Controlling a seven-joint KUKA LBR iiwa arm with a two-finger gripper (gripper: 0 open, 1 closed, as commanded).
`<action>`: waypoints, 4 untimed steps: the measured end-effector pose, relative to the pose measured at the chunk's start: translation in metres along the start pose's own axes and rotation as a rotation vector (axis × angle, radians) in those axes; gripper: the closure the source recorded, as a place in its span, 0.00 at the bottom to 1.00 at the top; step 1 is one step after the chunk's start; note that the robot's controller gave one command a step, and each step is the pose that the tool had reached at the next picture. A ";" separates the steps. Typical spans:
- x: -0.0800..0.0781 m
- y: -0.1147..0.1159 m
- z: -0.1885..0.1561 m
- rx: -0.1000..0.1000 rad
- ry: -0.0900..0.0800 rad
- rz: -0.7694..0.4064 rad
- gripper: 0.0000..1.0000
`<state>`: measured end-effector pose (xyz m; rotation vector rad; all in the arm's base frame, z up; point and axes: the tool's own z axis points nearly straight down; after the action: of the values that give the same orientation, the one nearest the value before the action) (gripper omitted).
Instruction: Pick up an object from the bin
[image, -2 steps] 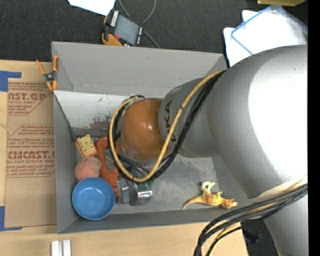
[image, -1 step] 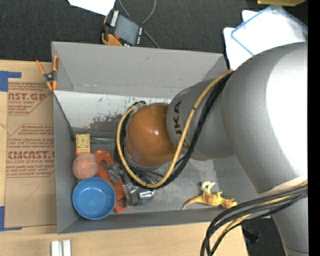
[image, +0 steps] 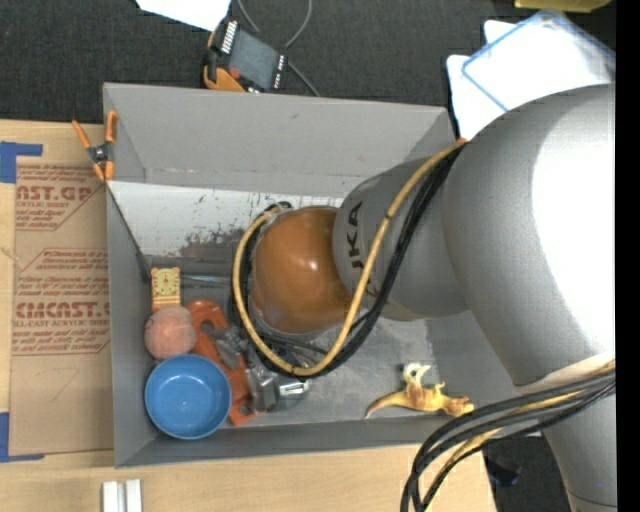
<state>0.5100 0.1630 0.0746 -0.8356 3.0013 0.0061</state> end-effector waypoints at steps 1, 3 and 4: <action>0.002 -0.003 0.000 -0.003 -0.007 0.011 1.00; 0.018 -0.008 -0.001 -0.004 -0.029 0.022 1.00; 0.026 -0.018 -0.001 -0.006 -0.036 0.046 1.00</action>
Offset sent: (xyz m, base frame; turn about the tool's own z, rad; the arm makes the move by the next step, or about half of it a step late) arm -0.0039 -0.0049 -0.0046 0.0155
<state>0.4973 0.1339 0.0752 -0.7589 2.9872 0.0308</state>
